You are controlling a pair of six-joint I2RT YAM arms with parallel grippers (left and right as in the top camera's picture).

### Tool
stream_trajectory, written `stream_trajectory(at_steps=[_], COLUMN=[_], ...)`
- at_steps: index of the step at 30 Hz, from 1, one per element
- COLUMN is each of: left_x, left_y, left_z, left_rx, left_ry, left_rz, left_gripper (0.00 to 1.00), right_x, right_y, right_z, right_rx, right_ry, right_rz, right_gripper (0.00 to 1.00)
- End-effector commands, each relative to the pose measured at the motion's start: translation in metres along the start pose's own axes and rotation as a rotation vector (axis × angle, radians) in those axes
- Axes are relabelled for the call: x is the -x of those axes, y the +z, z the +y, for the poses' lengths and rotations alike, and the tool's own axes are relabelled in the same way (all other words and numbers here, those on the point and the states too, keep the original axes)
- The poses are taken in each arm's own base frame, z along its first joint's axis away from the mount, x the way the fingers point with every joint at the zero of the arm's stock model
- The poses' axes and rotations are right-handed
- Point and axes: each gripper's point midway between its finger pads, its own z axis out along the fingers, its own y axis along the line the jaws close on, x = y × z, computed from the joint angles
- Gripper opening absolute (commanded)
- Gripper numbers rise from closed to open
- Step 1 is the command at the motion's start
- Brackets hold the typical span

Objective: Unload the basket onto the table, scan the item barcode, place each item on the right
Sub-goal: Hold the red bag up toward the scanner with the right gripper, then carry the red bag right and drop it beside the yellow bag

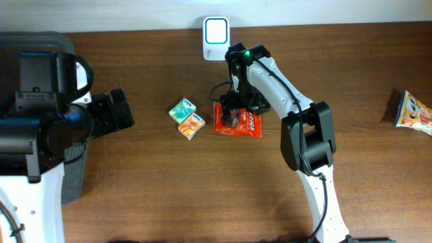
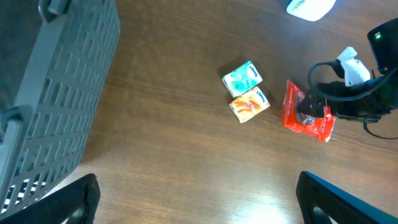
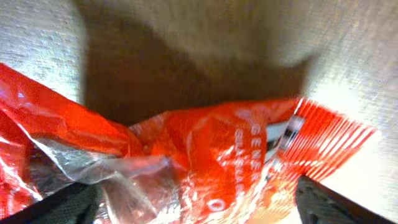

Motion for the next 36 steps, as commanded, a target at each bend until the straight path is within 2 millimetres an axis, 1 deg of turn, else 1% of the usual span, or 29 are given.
stream_trajectory(at_steps=[1,2,3,4,5,6,7,8,11,15,17,19,21,22,24,26,27,28,29,32,33,36], left_x=[0.001,0.001,0.001,0.001,0.001,0.001,0.001,0.001,0.001,0.001,0.001,0.001,0.001,0.001,0.001,0.001,0.001,0.001,0.001,0.001,0.001,0.001], left_y=[-0.002,-0.002,-0.002,-0.002,-0.002,-0.002,-0.002,-0.002,-0.002,-0.002,-0.002,-0.002,-0.002,-0.002,-0.002,-0.002,-0.002,-0.002,-0.002,-0.002,-0.002,-0.002], left_z=[0.0,0.0,0.0,0.0,0.0,0.0,0.0,0.0,0.0,0.0,0.0,0.0,0.0,0.0,0.0,0.0,0.0,0.0,0.0,0.0,0.0,0.0], left_rx=[-0.004,-0.004,-0.004,-0.004,-0.004,-0.004,-0.004,-0.004,-0.004,-0.004,-0.004,-0.004,-0.004,-0.004,-0.004,-0.004,-0.004,-0.004,-0.004,-0.004,-0.004,-0.004], left_ry=[-0.003,-0.003,-0.003,-0.003,-0.003,-0.003,-0.003,-0.003,-0.003,-0.003,-0.003,-0.003,-0.003,-0.003,-0.003,-0.003,-0.003,-0.003,-0.003,-0.003,-0.003,-0.003], left_rz=[-0.008,-0.008,-0.008,-0.008,-0.008,-0.008,-0.008,-0.008,-0.008,-0.008,-0.008,-0.008,-0.008,-0.008,-0.008,-0.008,-0.008,-0.008,-0.008,-0.008,-0.008,-0.008], left_gripper=[0.99,0.99,0.99,0.99,0.99,0.99,0.99,0.99,0.99,0.99,0.99,0.99,0.99,0.99,0.99,0.99,0.99,0.99,0.99,0.99,0.99,0.99], right_x=[-0.013,-0.016,-0.021,-0.022,-0.022,-0.02,-0.019,-0.016,-0.005,0.011,0.02,0.029,0.033,0.032,0.023,0.011,0.002,-0.012,-0.023,-0.051,-0.064,-0.083], right_y=[0.006,0.01,0.015,0.016,0.017,0.016,0.014,0.011,-0.004,-0.039,-0.064,-0.089,-0.111,-0.123,-0.142,-0.149,-0.15,-0.152,-0.153,-0.154,-0.154,-0.155], right_z=[0.003,0.002,0.001,0.0,0.0,-0.001,-0.002,-0.005,-0.021,-0.053,-0.078,-0.111,-0.151,-0.177,-0.233,-0.272,-0.295,-0.324,-0.347,-0.4,-0.424,-0.46], right_rx=[0.007,0.004,0.0,-0.002,-0.003,0.0,0.002,0.005,0.018,0.041,0.041,0.019,-0.036,-0.077,-0.151,-0.189,-0.205,-0.225,-0.235,-0.212,-0.212,-0.216], right_ry=[0.021,0.023,0.026,0.027,0.027,0.028,0.032,0.04,0.08,0.157,0.21,0.277,0.383,0.443,0.577,0.662,0.709,0.794,0.871,1.074,1.134,1.216], right_rz=[0.044,0.056,0.075,0.08,0.081,0.073,0.068,0.06,0.031,-0.027,-0.077,-0.143,-0.205,-0.238,-0.284,-0.291,-0.288,-0.284,-0.284,-0.303,-0.316,-0.349], right_gripper=[0.73,0.63,0.49,0.41,0.38,0.29,0.25,0.23,0.06,0.04,0.04,0.04,0.04,0.04,0.04,0.04,0.04,0.04,0.04,0.04,0.04,0.05])
